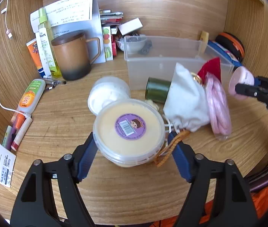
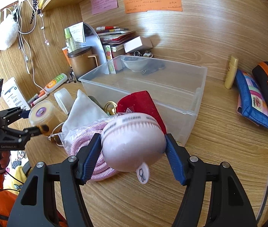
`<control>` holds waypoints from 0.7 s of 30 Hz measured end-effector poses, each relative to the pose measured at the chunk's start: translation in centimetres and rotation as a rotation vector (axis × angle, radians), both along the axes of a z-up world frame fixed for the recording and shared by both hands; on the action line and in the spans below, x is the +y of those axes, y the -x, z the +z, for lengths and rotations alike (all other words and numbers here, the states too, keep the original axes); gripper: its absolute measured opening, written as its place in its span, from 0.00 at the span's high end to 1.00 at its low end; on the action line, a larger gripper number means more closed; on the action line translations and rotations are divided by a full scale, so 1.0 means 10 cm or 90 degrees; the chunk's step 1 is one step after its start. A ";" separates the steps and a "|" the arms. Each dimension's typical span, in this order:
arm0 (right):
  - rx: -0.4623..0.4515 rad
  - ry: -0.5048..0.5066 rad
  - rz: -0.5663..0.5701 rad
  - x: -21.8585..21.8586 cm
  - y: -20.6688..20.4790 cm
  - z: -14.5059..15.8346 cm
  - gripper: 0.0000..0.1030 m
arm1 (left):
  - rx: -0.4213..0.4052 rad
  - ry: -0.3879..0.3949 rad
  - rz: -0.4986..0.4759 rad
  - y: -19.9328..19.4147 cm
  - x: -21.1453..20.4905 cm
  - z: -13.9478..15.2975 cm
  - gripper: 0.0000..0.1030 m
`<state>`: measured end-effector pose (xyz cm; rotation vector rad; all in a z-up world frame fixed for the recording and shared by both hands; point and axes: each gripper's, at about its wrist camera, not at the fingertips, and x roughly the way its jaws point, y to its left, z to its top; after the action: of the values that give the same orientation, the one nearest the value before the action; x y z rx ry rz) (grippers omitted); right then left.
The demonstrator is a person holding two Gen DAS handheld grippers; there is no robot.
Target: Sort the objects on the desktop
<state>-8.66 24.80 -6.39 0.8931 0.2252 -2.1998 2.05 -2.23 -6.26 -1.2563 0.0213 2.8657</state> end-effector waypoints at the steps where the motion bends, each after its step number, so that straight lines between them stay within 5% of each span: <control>1: 0.000 0.000 0.000 0.01 0.00 0.00 0.39 | -0.006 0.003 0.000 0.00 0.00 -0.02 0.27; 9: -0.004 -0.011 0.001 0.01 0.00 -0.11 0.39 | -0.033 -0.054 -0.039 -0.05 -0.04 0.02 0.19; 17: -0.004 -0.010 0.000 0.04 -0.02 -0.12 0.39 | -0.039 -0.061 -0.050 -0.07 -0.08 0.08 0.15; 21: 0.004 -0.002 -0.002 0.08 -0.02 -0.07 0.39 | 0.010 -0.044 -0.036 -0.16 -0.13 0.25 0.06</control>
<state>-8.42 25.56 -7.07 0.8885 0.2309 -2.2063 3.60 -3.49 -3.76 -1.2017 -0.0415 2.8019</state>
